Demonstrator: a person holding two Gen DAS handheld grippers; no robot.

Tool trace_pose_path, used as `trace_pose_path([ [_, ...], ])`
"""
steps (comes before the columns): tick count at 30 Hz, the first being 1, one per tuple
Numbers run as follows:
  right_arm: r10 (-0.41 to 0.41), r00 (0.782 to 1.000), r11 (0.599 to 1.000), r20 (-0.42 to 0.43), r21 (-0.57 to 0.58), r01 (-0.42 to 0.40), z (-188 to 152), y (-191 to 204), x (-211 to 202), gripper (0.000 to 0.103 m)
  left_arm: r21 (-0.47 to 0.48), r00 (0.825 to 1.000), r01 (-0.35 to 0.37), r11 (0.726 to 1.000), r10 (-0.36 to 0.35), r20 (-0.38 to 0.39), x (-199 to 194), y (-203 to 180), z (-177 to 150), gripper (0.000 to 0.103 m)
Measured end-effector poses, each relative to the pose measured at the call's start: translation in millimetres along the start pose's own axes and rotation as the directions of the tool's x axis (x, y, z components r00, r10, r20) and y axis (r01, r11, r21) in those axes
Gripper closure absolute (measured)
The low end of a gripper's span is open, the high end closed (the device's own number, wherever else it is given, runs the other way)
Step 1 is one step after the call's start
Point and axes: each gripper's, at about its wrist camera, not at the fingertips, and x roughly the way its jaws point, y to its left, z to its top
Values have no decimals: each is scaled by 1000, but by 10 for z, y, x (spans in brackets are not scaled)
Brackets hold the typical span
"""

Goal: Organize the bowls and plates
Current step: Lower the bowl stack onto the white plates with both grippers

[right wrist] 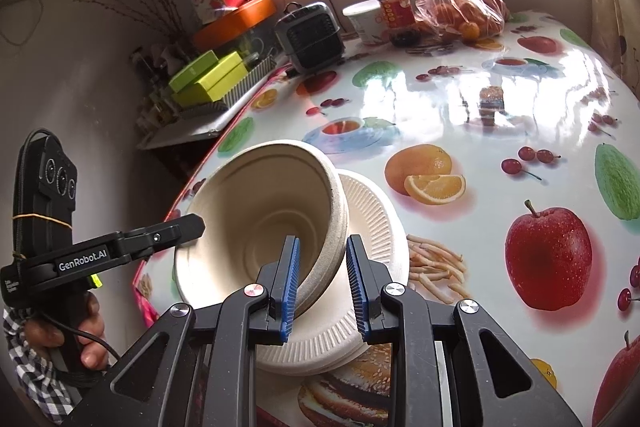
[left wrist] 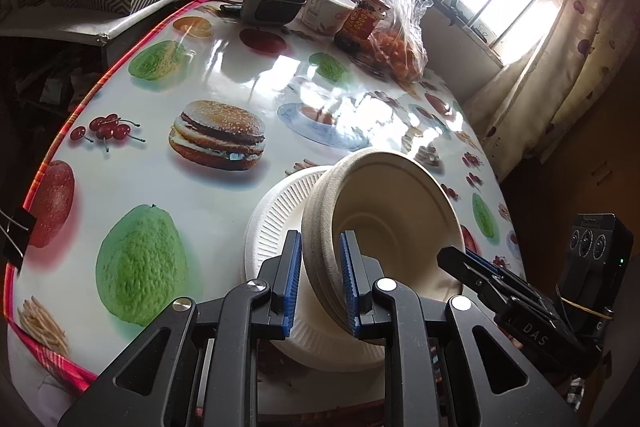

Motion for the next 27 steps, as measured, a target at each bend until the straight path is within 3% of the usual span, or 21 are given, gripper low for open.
trace_pose_path([
  [27,-8,1000,1000,-7,0,8,30,5,32,78,-9,1000,4,1000,-4,-11,68,38,7,83],
])
